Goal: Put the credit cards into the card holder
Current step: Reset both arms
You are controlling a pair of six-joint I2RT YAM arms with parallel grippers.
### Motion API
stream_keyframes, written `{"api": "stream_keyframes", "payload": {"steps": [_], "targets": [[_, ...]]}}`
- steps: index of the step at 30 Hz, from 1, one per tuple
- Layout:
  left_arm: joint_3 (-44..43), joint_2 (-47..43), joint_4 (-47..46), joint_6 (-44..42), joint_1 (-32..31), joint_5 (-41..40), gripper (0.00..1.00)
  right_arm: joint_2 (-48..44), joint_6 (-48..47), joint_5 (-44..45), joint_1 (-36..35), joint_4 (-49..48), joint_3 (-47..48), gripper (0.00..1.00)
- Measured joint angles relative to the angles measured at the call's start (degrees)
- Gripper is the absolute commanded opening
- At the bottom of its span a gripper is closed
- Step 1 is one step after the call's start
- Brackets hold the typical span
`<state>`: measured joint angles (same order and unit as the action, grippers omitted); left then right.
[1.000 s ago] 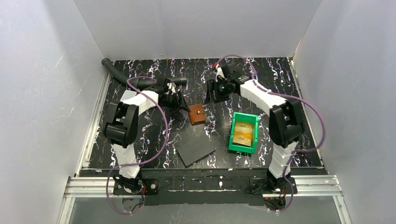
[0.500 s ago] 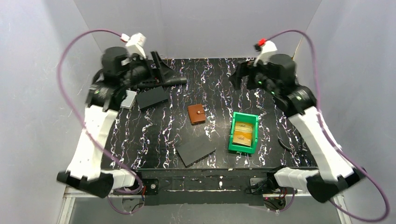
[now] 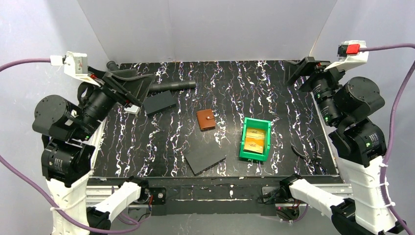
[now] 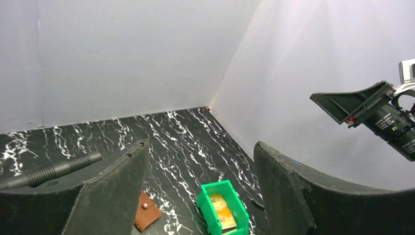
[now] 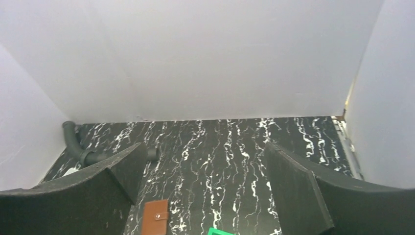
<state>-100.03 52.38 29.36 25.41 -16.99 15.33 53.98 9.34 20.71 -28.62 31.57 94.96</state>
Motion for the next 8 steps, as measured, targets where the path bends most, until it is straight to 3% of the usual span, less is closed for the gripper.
{"api": "stream_keyframes", "payload": {"steps": [8], "targets": [[-1.1,0.1,0.1,-1.9,0.0,-2.9,0.77,0.5,-0.5,5.7,0.0,0.7,1.6,0.98]]}}
